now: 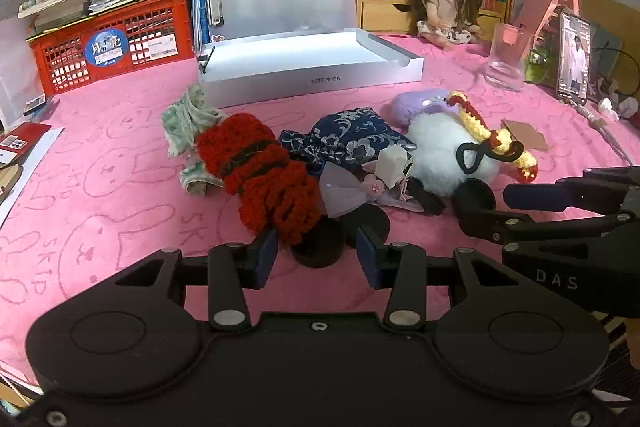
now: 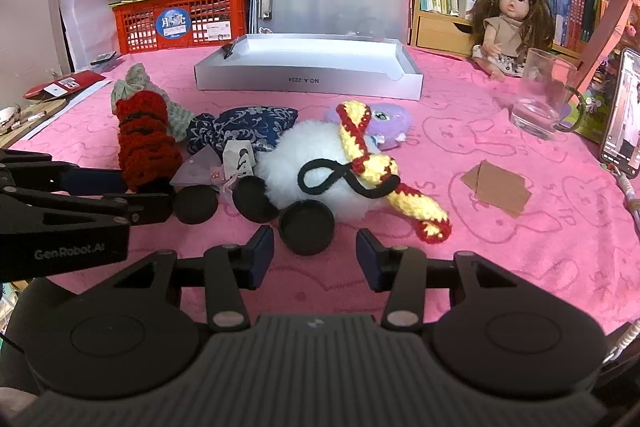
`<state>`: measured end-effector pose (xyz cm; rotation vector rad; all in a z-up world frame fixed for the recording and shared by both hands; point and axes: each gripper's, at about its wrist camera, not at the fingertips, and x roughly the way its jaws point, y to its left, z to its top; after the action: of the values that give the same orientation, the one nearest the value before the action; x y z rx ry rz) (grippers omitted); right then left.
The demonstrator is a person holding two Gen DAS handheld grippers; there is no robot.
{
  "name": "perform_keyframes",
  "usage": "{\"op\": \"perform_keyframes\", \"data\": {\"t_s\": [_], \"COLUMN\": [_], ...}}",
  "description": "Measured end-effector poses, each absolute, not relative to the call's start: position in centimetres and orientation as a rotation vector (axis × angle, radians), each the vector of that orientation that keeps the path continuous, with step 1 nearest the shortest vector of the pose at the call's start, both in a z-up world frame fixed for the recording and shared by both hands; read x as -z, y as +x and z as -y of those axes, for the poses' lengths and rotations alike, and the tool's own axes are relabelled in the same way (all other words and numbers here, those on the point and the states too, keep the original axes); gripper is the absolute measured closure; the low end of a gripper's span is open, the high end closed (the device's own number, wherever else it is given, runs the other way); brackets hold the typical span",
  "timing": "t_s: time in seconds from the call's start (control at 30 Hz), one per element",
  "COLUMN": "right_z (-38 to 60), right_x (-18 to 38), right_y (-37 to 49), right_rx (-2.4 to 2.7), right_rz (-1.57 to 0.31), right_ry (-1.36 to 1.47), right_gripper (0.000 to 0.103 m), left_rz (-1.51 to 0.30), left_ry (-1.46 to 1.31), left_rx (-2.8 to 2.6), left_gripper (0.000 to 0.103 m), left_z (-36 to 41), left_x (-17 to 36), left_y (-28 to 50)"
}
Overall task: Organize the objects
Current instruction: 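Close the left tool on a black disc while the right tool grasps another black disc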
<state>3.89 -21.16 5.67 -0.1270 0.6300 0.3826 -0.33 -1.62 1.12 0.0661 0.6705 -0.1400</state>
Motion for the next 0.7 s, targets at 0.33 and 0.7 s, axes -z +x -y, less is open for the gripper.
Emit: {"op": "perform_keyframes", "data": {"t_s": [0.33,0.7], "right_z": [20.5,20.0], "right_x": [-5.6,-5.7], "right_y": [4.0,2.8], "right_rx": [-0.395,-0.448], "right_rz": [-0.644,-0.647], "right_ry": [-0.125,-0.14], "right_gripper": [0.067,0.067], "left_rz": [-0.685,-0.689], "left_ry": [0.055,0.056], "left_rx": [0.157,0.174], "left_gripper": [0.072,0.073], "left_z": [1.6,1.7], "left_x": [-1.0,-1.2], "left_y": [-0.2,-1.6]}}
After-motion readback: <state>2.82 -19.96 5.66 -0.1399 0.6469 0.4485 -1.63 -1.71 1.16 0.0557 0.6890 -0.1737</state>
